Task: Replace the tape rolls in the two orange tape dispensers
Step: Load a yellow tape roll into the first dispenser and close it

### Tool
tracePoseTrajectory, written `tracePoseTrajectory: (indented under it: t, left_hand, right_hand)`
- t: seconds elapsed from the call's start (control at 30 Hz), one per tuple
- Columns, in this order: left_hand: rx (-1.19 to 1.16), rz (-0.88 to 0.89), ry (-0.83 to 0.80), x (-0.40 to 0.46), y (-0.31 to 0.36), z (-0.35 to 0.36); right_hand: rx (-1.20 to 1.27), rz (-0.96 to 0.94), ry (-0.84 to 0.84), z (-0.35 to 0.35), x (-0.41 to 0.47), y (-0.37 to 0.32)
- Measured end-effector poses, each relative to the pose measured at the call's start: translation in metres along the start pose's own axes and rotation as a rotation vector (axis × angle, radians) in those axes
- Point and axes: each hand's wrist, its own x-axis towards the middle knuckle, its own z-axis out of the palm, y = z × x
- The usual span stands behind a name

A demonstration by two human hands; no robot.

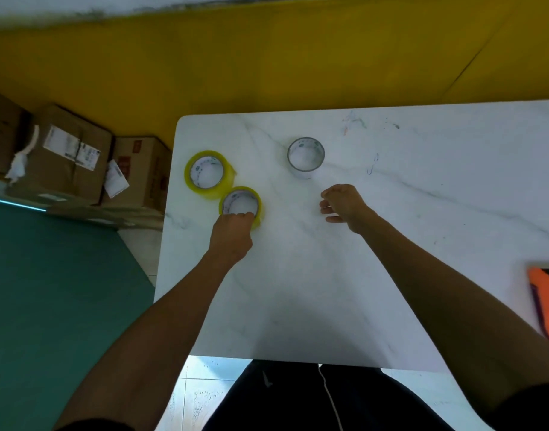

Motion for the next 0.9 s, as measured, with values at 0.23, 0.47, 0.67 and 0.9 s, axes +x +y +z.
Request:
tracePoseTrajectory:
  t: [0.23,0.47,0.67,0.9]
  left_hand:
    - [-0.466,-0.154,0.066,0.027,0.042,-0.049]
    - [-0.814,-0.17,0.053,0.054,0.109,-0.126]
    - [-0.845,-0.06,-0.003,0.062,0.183,-0.141]
    - [-0.881,0.117,-0.229,0.034,0.298,-0.125]
  right_hand:
    - [0.054,-0.098,-0.036,-0.005,-0.032,-0.014]
    - [0.135,-0.321,-0.014,-0.02,-0.081,-0.048]
    - [0.195,-0.375,0.226,-0.065,-0.112,-0.038]
    - [0.344,-0.326,0.433,-0.155,-0.156,0.042]
